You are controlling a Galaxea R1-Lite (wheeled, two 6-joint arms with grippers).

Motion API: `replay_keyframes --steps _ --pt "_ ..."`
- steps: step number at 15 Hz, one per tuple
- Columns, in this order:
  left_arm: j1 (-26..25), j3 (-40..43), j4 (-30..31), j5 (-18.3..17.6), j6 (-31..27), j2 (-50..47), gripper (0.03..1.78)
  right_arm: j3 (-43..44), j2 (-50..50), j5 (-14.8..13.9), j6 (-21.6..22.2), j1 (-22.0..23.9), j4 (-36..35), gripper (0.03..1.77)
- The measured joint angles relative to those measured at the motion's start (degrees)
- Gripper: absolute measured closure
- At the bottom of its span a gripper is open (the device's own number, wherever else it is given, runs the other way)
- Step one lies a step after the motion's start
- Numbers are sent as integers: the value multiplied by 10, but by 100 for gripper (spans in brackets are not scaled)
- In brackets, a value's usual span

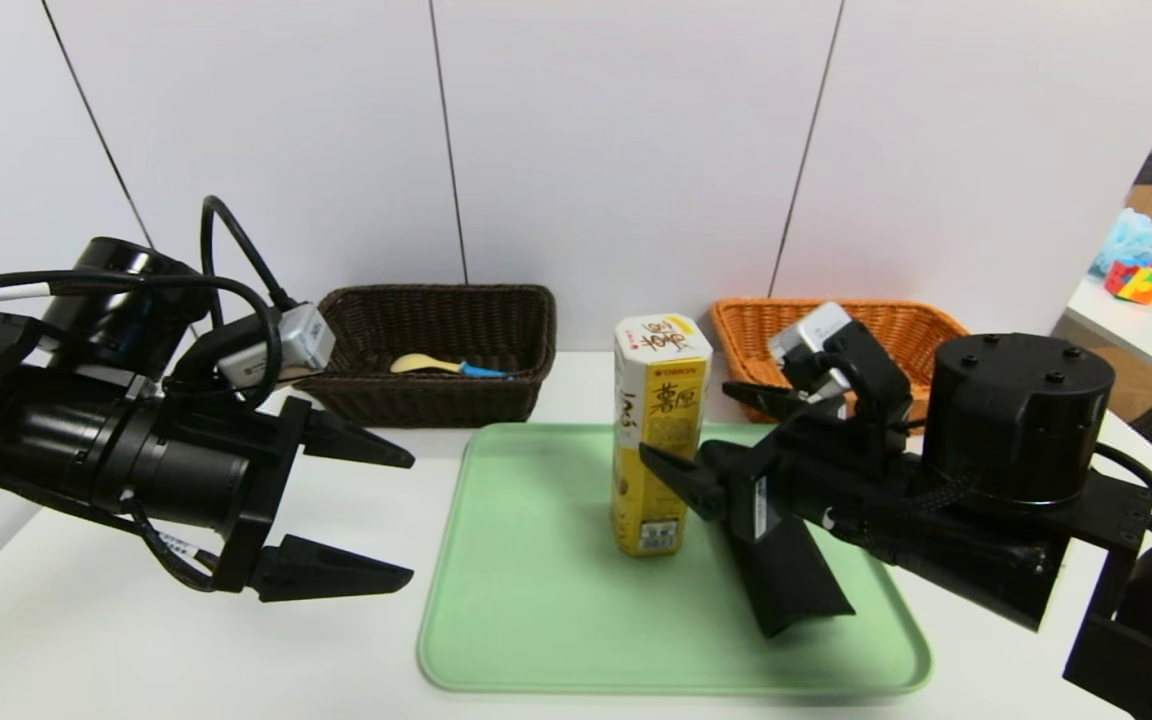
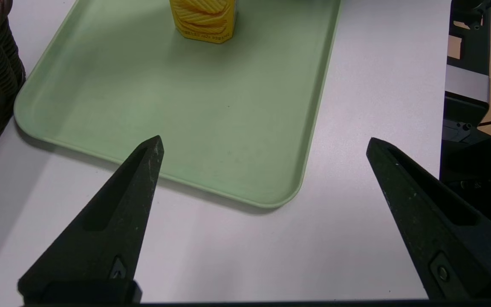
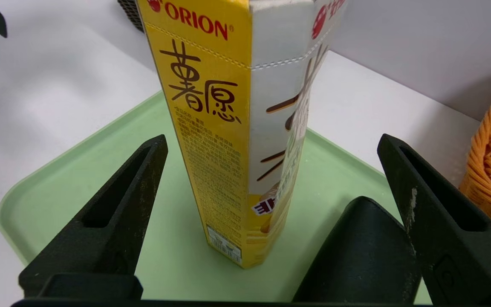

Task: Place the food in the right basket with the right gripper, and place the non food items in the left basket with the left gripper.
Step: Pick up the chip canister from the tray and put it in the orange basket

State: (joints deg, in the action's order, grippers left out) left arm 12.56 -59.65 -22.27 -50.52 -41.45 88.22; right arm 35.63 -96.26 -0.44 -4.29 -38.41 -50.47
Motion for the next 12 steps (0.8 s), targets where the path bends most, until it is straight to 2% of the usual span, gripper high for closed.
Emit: replay_keyframes --steps 5,12 --pt "0 1 0 0 -1 1 12 21 -35 -17 23 -22 -4 10" --pt "-2 3 3 0 -3 4 12 49 -83 -97 26 -43 -48 10"
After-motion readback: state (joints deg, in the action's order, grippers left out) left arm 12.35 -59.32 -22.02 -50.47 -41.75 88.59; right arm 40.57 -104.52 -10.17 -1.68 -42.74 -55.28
